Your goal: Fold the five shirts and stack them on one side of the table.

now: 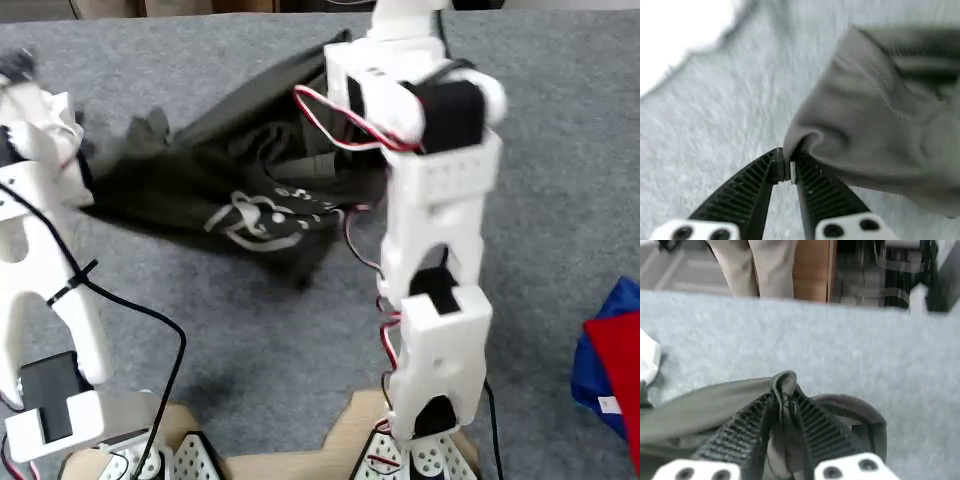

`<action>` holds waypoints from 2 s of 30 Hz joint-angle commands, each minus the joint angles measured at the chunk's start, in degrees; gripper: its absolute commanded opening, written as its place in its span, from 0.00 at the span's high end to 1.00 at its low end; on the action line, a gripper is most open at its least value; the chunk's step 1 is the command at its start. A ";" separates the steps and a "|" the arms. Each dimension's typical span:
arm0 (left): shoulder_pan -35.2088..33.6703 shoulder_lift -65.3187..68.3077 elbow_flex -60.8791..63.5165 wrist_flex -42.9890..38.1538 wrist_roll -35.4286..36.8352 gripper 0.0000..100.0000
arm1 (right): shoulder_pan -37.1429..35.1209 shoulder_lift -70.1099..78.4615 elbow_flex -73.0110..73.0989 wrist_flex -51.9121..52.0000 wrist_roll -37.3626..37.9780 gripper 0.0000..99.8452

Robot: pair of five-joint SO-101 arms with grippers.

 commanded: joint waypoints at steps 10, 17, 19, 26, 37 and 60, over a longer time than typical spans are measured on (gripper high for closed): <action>-9.05 -2.15 -18.90 5.27 3.87 0.98 | 1.36 -18.51 11.38 0.88 4.13 0.99; -10.55 -2.15 -18.46 7.91 3.60 0.98 | 1.36 -27.47 37.93 0.79 4.40 0.99; -10.64 -2.15 -16.53 8.18 3.52 0.98 | 1.36 -29.41 46.29 0.70 4.48 0.99; -10.64 -2.15 -6.68 8.26 3.52 0.98 | 3.12 -33.36 68.35 0.62 4.48 0.99; -10.11 -2.15 7.30 3.34 3.96 0.98 | 11.65 -33.71 91.56 0.70 17.67 0.99; 1.05 -2.15 -66.90 1.49 20.92 0.98 | -30.29 -33.27 97.45 -23.03 3.96 0.99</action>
